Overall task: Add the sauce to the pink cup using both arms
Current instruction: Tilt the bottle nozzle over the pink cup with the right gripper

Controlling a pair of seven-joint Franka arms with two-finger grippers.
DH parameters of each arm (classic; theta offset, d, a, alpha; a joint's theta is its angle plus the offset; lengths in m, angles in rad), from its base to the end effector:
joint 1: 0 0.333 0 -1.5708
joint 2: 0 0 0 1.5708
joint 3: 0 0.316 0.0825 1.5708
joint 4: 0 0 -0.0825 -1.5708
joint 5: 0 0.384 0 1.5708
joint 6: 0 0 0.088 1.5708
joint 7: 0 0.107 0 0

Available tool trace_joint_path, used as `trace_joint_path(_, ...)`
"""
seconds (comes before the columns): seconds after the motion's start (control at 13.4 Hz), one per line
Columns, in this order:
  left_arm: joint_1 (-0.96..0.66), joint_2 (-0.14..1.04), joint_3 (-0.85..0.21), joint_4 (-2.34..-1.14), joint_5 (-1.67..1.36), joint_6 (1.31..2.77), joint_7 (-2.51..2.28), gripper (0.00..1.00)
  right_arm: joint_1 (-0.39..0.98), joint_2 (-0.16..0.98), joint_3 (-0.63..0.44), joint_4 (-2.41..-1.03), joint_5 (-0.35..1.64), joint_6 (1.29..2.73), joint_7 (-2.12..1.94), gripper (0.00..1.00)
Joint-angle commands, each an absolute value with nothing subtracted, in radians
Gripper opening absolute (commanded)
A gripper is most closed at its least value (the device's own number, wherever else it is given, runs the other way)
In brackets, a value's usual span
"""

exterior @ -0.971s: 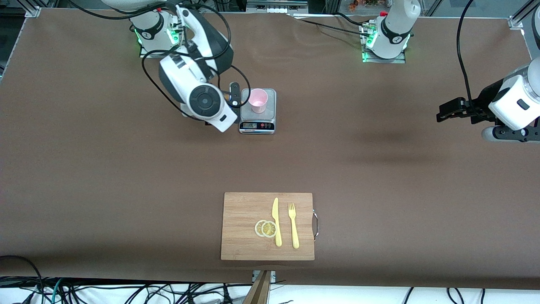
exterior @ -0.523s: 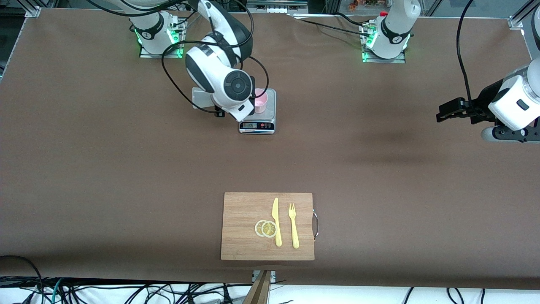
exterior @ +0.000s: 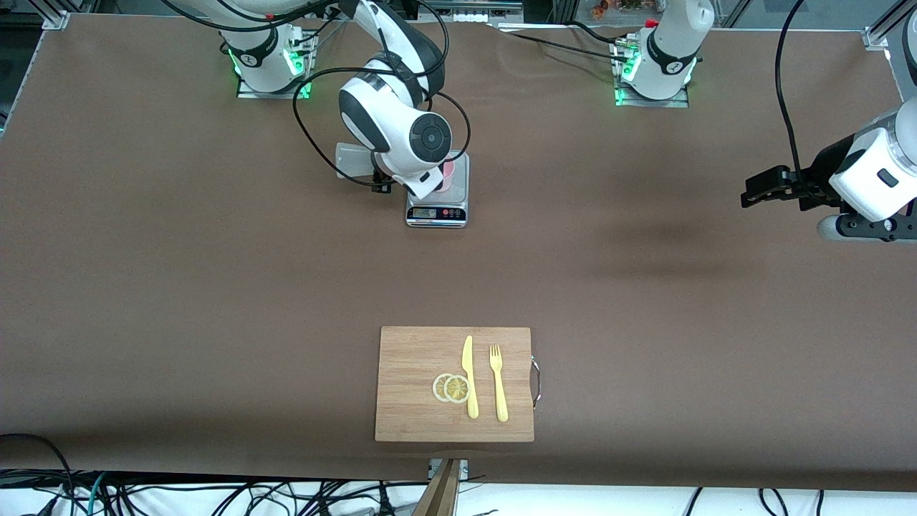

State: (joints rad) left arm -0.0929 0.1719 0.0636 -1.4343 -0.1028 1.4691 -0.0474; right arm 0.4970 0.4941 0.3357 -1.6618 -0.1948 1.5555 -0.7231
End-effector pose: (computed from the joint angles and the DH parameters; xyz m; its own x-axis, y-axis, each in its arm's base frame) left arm 0.5938 -0.0325 0.5817 0.9901 0.0083 -0.1401 0.0204 -0.9962 0.0852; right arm 0.4336 0.4183 0.3037 -0.1215 0.9041 -0.4097 0.9361 -0.0329 -0.3502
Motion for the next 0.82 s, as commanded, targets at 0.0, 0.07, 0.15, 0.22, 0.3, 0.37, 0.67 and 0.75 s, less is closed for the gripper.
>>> trace_joint_path(0.0, -0.098, 0.186, 0.067, -1.404, -0.095, 1.453, -0.021, 1.0, 0.512, 0.489, 0.342, -1.667, -0.229, 1.545, -0.699, 0.05)
trace_joint_path(0.07, -0.098, 0.187, 0.067, -1.404, -0.095, 1.453, -0.021, 1.0, 0.52, 0.489, 0.342, -1.666, -0.244, 1.542, -0.699, 0.05)
trace_joint_path(0.15, -0.098, 0.187, 0.067, -1.404, -0.095, 1.453, -0.02, 1.0, 0.523, 0.489, 0.342, -1.663, -0.25, 1.534, -0.698, 0.05)
trace_joint_path(0.22, -0.098, 0.187, 0.067, -1.404, -0.095, 1.453, -0.021, 1.0, 0.522, 0.488, 0.342, -1.658, -0.25, 1.531, -0.699, 0.05)
trace_joint_path(0.3, -0.098, 0.189, 0.067, -1.404, -0.095, 1.453, -0.02, 1.0, 0.522, 0.486, 0.342, -1.655, -0.249, 1.529, -0.699, 0.05)
trace_joint_path(0.37, -0.098, 0.189, 0.067, -1.404, -0.095, 1.453, -0.021, 1.0, 0.522, 0.488, 0.342, -1.655, -0.249, 1.531, -0.699, 0.05)
trace_joint_path(0.67, -0.098, 0.19, 0.067, -1.404, -0.097, 1.453, -0.02, 1.0, 0.471, 0.466, 0.344, -1.675, -0.229, 1.551, -0.724, 0.05)
trace_joint_path(0.75, -0.098, 0.19, 0.067, -1.404, -0.097, 1.453, -0.02, 1.0, 0.456, 0.457, 0.344, -1.686, -0.189, 1.584, -0.732, 0.05)
